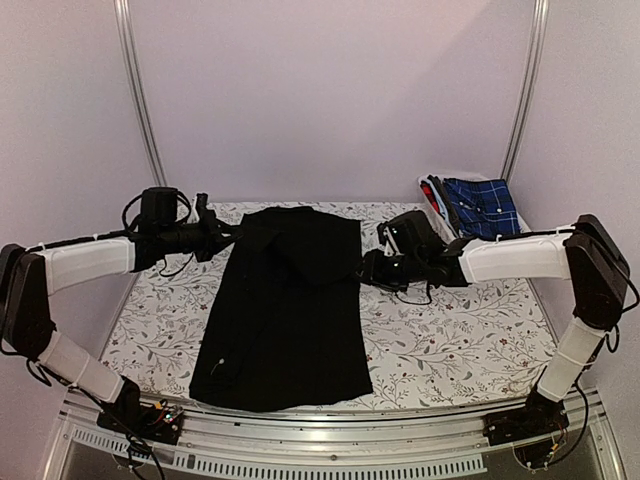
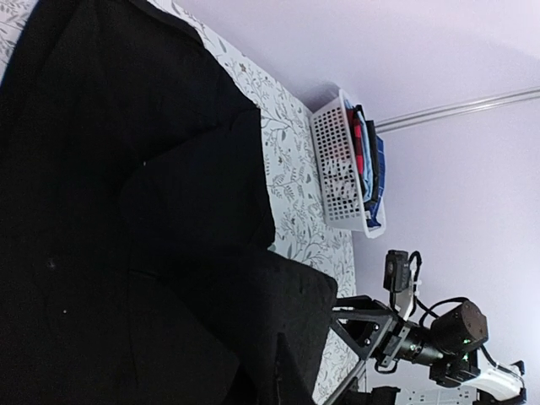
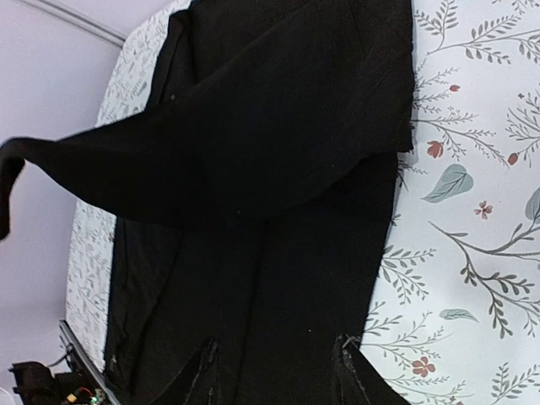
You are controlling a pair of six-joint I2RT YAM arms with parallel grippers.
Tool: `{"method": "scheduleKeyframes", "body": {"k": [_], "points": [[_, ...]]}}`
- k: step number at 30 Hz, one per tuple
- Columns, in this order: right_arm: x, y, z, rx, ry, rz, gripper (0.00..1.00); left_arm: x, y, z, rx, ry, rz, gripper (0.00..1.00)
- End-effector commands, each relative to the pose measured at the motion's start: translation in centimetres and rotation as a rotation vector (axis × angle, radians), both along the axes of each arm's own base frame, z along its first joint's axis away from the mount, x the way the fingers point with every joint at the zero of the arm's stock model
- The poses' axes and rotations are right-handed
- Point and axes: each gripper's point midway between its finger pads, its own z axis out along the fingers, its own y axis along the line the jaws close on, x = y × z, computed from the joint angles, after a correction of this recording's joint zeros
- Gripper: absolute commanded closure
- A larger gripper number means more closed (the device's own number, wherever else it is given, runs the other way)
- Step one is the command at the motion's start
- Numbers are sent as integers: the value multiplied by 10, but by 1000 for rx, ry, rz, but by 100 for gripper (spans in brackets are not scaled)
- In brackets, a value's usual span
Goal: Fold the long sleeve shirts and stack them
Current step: Adjust the sleeve at the center of the board.
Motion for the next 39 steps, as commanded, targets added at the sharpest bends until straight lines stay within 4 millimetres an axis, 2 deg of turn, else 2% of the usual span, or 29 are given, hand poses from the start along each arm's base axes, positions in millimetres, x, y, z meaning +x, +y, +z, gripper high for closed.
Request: {"method": "scheduleKeyframes", "body": {"k": [1,4,12,15,19,22,29,33,39], "points": [[-7,5,-33,-137,44,108,59,23,20,15,115,-65,75,100],[-8,15,-50,-158,65,146,66,32,30,14,188,-55,109,100],[-18,50,-68,-156,76,236,76,41,35,-6,230,-3,101,100],[-23,49,-87,-178,111,255,78,44,34,-6,231,-7,98,100],[-29,34,-112,-246,158,257,78,48,25,-2,205,-14,65,100],[-29,15,-127,-294,193,246,79,49,19,-3,189,-9,46,100],[-20,-40,-143,-406,233,169,79,53,-1,-3,160,-6,4,100],[-11,-66,-140,-416,238,129,78,57,-14,2,153,-22,-22,100],[-3,-67,-105,-413,181,134,70,69,-19,14,170,-53,-29,100]]}}
